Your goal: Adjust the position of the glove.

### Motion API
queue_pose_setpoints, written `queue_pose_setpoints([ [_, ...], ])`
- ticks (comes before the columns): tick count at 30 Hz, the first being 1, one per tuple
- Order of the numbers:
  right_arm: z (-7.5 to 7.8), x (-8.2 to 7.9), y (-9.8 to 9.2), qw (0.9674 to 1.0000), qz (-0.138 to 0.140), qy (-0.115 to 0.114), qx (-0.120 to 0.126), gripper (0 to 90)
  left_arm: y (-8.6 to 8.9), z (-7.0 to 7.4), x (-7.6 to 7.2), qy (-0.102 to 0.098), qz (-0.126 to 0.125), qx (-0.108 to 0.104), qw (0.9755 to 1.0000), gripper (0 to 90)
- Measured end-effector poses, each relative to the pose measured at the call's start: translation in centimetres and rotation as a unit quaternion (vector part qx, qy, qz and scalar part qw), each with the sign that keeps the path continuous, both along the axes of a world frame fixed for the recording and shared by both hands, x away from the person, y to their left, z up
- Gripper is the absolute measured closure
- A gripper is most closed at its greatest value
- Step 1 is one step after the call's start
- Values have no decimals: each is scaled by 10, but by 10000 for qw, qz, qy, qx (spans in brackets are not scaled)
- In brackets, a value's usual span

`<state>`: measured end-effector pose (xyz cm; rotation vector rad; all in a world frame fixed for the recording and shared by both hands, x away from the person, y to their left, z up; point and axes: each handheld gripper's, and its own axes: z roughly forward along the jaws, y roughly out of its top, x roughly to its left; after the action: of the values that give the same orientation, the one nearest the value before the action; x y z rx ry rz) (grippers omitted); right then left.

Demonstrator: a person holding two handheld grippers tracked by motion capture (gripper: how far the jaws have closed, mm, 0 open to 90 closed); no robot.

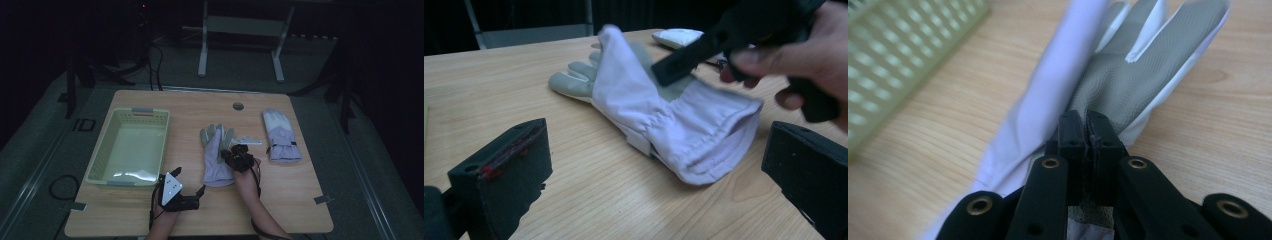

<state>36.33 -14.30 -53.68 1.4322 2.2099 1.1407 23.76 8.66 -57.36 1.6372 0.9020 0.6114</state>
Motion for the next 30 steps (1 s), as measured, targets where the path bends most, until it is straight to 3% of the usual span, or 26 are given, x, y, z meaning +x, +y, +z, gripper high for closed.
queue_pose_setpoints([
  [4,-12,5,-3,9999,17,91,-76,824,0,0,0,16,-22,-17,10000,0],
  [11,-8,6,-5,9998,60,110,-176,719,0,0,0,20,-20,-21,10000,0],
  [17,9,4,-19,9993,297,-64,-228,544,0,0,0,23,-29,-33,10000,0],
  [23,32,5,-44,9980,390,-335,-375,477,0,0,1,30,-16,-33,10000,0],
  [30,54,9,-78,9965,477,-524,-450,480,0,0,1,30,-18,-36,10000,0],
])
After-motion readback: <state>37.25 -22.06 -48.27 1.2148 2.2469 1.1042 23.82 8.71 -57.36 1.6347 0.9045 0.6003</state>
